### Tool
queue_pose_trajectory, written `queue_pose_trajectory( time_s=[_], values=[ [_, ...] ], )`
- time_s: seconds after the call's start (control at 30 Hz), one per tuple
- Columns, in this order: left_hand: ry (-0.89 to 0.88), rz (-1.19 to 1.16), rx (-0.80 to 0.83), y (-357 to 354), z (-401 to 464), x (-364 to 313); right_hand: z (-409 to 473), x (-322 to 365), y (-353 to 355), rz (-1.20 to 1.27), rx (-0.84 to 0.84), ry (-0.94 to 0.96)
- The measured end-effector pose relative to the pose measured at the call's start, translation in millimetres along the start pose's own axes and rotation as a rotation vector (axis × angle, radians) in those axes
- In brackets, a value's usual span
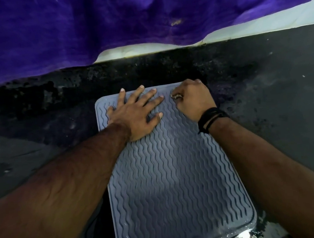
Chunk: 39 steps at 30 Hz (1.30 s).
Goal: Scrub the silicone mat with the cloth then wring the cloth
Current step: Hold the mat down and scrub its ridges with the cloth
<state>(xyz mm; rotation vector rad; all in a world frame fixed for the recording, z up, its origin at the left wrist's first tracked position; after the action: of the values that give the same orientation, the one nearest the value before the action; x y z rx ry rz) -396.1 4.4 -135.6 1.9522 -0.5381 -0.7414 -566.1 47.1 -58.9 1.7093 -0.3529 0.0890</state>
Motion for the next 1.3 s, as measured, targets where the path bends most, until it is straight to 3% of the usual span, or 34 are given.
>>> queue_pose_trajectory(
  time_s=[0.37, 0.6, 0.77, 1.1, 1.3],
  values=[
    [0.005, 0.005, -0.017, -0.3, 0.8, 1.1, 10.4, 7.1, 0.7, -0.026, -0.01, 0.061],
    [0.024, -0.009, -0.018, -3.4, 3.3, 5.4, -29.7, -4.3, -3.3, -0.02, -0.015, 0.039],
    [0.026, 0.001, -0.008, -4.1, 4.2, 5.8, -3.1, -1.5, 7.1, 0.034, -0.053, 0.044],
    [0.016, -0.003, -0.036, -2.6, 3.8, 5.7, -29.4, -3.1, -3.0, -0.036, 0.029, 0.025],
    [0.027, -0.009, -0.015, -2.0, 4.1, 5.0, 10.5, -0.3, 9.4, -0.025, -0.03, 0.015]
  ],
)
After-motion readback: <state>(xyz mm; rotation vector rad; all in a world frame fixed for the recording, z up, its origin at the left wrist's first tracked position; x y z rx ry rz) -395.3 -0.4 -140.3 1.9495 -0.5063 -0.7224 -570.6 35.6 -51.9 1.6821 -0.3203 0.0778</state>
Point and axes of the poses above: each hand's wrist, its own z-axis towards the middle knuckle, its own y-axis out of the back of the hand, x = y × z, the point moved 7 cm from there along z, towards the middle knuckle, and after that the axes turned 10 degrees about x, right-handed, at the moved point
